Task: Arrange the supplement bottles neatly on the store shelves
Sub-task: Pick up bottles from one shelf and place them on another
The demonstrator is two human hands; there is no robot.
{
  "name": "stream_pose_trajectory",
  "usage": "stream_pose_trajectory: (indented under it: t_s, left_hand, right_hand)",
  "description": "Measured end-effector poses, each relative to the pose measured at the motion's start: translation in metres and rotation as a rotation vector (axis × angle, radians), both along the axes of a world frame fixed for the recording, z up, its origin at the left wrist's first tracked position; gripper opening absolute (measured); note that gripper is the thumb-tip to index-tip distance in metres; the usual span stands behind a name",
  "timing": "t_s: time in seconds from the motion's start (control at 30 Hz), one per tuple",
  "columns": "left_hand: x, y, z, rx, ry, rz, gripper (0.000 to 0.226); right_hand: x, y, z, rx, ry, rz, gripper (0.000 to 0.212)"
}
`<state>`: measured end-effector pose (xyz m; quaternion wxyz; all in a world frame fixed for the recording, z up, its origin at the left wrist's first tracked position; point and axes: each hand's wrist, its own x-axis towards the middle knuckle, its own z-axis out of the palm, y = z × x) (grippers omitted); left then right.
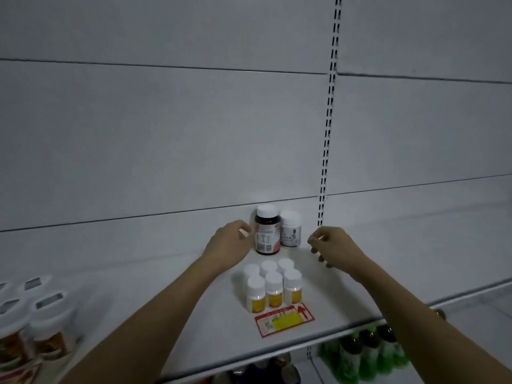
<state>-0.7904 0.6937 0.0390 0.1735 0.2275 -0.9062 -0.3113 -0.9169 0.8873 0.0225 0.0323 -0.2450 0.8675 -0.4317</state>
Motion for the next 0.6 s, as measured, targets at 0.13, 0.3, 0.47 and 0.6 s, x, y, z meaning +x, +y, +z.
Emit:
stream_pose_trajectory:
  t_s: [0.13,0.3,0.47,0.6]
  left_hand:
    - [-0.029,-0.002,-0.003,0.057,0.128,0.102,0.028]
    - [-0.060,-0.005,0.004,-0.035,0.312,0.128,0.031]
    - [-0.077,-0.001,-0.003,-0.008,0.225,0.040,0.049]
    - [-0.080,-0.001,-0.002,0.070,0.228,0.002,0.040]
  right_hand:
    - [-0.051,-0.010,-0.011,-0.036,0.038,0.031,0.018]
    - [-0.079,-0.041,-0.003,-0.073,0.161,0.150,0.042]
    - [-0.091,-0.059,-0.003,-0.037,0.172,0.304,0.043]
    - [-0.102,-0.059,-0.001,-0.030,0.157,0.368,0.034]
